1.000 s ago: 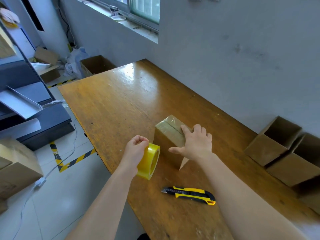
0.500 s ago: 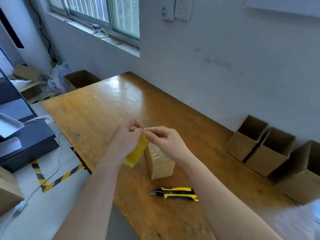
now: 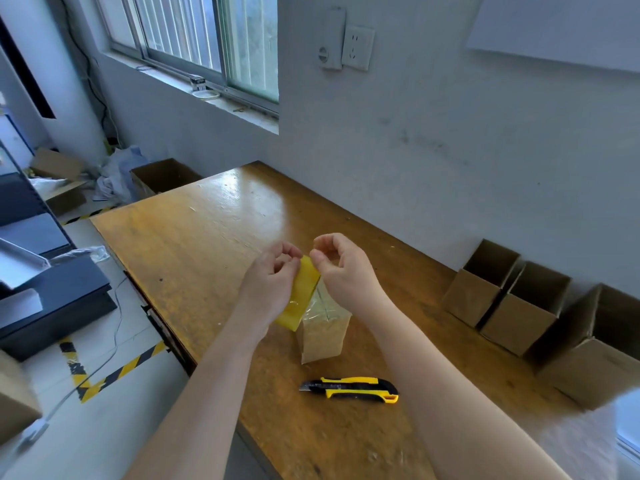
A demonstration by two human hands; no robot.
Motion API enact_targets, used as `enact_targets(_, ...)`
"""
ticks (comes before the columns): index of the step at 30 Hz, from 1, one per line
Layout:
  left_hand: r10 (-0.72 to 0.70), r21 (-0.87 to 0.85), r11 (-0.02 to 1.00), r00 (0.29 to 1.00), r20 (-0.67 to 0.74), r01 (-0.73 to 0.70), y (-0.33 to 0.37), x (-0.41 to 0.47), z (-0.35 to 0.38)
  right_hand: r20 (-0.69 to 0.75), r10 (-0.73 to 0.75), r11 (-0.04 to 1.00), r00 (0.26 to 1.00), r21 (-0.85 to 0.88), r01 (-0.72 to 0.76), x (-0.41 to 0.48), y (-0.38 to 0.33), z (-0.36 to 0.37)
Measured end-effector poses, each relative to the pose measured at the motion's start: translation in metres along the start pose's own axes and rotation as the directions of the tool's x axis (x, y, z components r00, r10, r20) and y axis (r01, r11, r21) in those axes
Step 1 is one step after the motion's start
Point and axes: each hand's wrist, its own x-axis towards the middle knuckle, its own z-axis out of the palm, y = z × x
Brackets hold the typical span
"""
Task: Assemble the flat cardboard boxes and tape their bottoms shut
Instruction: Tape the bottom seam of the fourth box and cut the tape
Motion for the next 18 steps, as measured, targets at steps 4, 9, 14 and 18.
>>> enact_targets(4,0.011,0.017,1.0,1.0,-0.015,-0.01,0.0,-0.004,0.0,0.049,0.016,0.999,0.999,-0.042,-0.014,-0.002,0.0,-0.005)
enact_targets(9,0.03,0.025,0.999,0.999,0.018,-0.03,0.0,-0.006,0.003,-0.025,-0.054,0.989,0.998,-0.142,0.05,-0.004,-0.004,-0.001)
enact_targets(14,0.011,-0.044,0.999,1.0,0.028,-0.01,0.006,-0.01,0.007,-0.076,-0.319,0.847,0.945,-0.469,0.249,-0.012,-0.009,0.004)
enact_targets(18,-0.124,-0.255,0.956,0.988,0.095,0.144,0.013,-0.008,0.007,-0.109,-0.403,0.824,0.909,-0.476,0.308,-0.015,-0.014,-0.001)
